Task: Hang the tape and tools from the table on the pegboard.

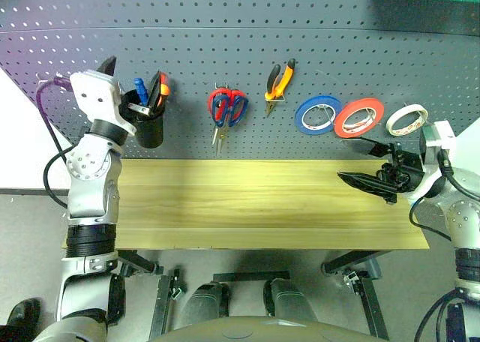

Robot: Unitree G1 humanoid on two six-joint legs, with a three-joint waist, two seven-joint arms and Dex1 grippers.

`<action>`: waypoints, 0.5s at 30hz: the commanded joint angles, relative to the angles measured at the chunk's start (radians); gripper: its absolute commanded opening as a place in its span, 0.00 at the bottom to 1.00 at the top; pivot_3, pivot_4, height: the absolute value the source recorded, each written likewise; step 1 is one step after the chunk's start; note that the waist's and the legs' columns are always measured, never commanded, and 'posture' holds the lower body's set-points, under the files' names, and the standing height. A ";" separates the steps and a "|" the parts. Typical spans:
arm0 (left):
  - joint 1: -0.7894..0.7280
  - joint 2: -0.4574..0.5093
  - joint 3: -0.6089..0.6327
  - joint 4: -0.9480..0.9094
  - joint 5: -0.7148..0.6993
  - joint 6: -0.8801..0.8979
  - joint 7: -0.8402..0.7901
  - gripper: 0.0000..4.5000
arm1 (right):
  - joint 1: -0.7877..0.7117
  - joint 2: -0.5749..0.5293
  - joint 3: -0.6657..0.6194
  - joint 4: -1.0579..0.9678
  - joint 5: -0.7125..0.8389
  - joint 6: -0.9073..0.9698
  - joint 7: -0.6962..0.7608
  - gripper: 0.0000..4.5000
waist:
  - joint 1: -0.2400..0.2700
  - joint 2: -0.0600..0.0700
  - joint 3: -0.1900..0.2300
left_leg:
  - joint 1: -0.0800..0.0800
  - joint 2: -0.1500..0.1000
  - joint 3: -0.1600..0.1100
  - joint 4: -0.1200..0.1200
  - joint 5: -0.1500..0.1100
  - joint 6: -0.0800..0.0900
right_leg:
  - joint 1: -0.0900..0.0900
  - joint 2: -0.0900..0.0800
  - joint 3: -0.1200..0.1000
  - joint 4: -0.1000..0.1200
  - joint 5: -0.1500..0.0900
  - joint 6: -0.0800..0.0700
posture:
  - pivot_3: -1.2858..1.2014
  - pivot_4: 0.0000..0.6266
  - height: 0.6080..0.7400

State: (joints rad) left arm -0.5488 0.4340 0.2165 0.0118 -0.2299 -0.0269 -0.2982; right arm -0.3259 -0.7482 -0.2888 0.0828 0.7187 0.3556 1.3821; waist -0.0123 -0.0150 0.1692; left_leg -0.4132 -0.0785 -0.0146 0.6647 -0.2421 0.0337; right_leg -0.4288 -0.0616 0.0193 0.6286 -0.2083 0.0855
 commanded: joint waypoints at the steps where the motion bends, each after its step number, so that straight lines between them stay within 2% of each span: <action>1: -0.036 0.015 0.013 -0.077 -0.015 0.026 0.004 0.99 | -0.024 -0.002 -0.007 0.001 0.002 -0.016 0.010 1.00 | 0.001 0.000 0.000 | 0.000 0.000 0.000 0.000 0.000 0.000 | 0.000 0.000 0.000 0.000 0.000 0.000 | 0.50 0.21 1.00; 6: -0.055 0.011 0.017 -0.105 -0.021 0.038 0.001 0.99 | -0.032 0.000 -0.005 0.009 -0.001 -0.018 0.012 1.00 | 0.001 0.000 0.000 | 0.000 0.000 0.000 0.000 0.000 0.000 | 0.000 0.000 0.000 0.000 0.000 0.000 | 0.50 0.21 1.00; 9: -0.059 -0.030 -0.049 -0.167 -0.190 0.175 -0.125 0.99 | -0.022 -0.002 -0.013 0.005 0.003 -0.017 0.012 1.00 | 0.002 0.000 0.000 | 0.000 0.000 0.000 0.000 0.000 0.000 | 0.000 0.000 0.000 0.000 0.000 0.000 | 0.50 0.21 1.00; 11: -0.038 -0.030 -0.096 -0.193 -0.204 0.195 -0.192 0.99 | -0.019 -0.001 -0.015 0.001 0.004 -0.017 0.010 1.00 | 0.004 0.000 0.000 | 0.000 0.000 0.000 0.000 0.000 0.000 | 0.001 0.000 0.000 -0.001 0.000 0.000 | 0.50 0.20 1.00; 13: -0.013 -0.019 -0.143 -0.192 -0.240 0.292 -0.252 0.99 | -0.010 0.002 -0.019 -0.001 0.004 -0.019 0.004 1.00 | 0.001 0.000 0.000 | 0.000 0.000 0.000 0.000 0.000 0.001 | 0.001 0.000 0.000 -0.002 0.000 0.000 | 0.49 0.19 1.00; 15: 0.017 -0.023 -0.175 -0.180 -0.340 0.435 -0.324 0.99 | 0.000 0.005 -0.022 -0.005 0.003 -0.024 -0.001 1.00 | -0.005 0.001 0.000 | 0.000 0.000 0.000 0.000 0.000 0.001 | 0.001 0.000 0.000 -0.002 0.000 0.000 | 0.49 0.18 1.00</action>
State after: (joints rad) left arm -0.5434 0.4019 0.0629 -0.1590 -0.4998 0.3056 -0.5682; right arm -0.3240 -0.7449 -0.2827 0.1023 0.7115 0.3513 1.3840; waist -0.0170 -0.0141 0.1688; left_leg -0.4130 -0.0785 -0.0144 0.6638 -0.2426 0.0345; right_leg -0.4281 -0.0615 0.0194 0.6268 -0.2084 0.0856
